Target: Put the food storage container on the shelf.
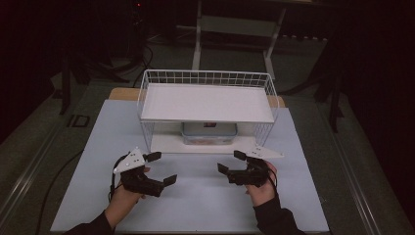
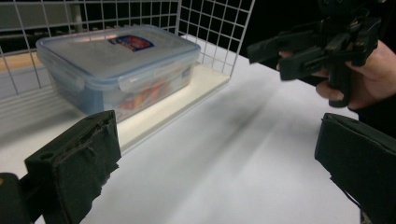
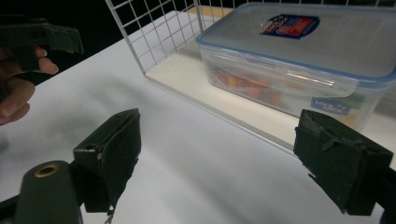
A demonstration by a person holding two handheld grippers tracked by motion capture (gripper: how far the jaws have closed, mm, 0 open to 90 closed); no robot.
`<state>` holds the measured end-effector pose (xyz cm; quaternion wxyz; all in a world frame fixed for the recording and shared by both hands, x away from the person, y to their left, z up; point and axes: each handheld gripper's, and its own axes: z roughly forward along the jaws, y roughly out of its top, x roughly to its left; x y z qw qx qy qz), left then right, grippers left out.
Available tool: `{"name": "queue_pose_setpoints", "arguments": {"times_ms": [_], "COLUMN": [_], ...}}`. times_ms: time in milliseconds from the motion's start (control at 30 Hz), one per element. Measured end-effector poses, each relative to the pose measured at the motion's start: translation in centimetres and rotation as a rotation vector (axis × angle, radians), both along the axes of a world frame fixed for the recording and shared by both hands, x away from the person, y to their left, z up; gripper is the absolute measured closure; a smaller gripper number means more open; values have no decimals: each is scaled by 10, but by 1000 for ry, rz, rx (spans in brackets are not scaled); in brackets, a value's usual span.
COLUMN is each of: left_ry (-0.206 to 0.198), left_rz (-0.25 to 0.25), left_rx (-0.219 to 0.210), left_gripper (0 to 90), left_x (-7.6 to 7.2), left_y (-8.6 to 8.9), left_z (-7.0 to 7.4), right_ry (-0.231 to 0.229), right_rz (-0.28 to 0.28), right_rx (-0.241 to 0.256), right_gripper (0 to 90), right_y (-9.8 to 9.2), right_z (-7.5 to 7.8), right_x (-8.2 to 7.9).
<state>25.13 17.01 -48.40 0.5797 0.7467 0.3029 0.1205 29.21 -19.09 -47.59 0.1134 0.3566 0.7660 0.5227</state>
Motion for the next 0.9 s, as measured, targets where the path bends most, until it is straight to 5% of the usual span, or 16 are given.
{"name": "queue_pose_setpoints", "arguments": {"times_ms": [433,667,900], "left_ry": [0,-8,-28], "left_rz": [-21,-3,50], "left_rx": [22,22,43], "left_gripper": [0,0,0], "left_x": [-19,-25,-23], "left_y": [19,28,36], "left_z": [1,-1,-11], "right_ry": [-33,-1,-42], "right_rz": [-36,-57,-73], "right_rx": [-2,23,-14], "right_gripper": [146,152,161], "right_y": [-28,-49,-66], "right_z": [-3,-8,-14], "right_x": [-28,-43,-61]}}
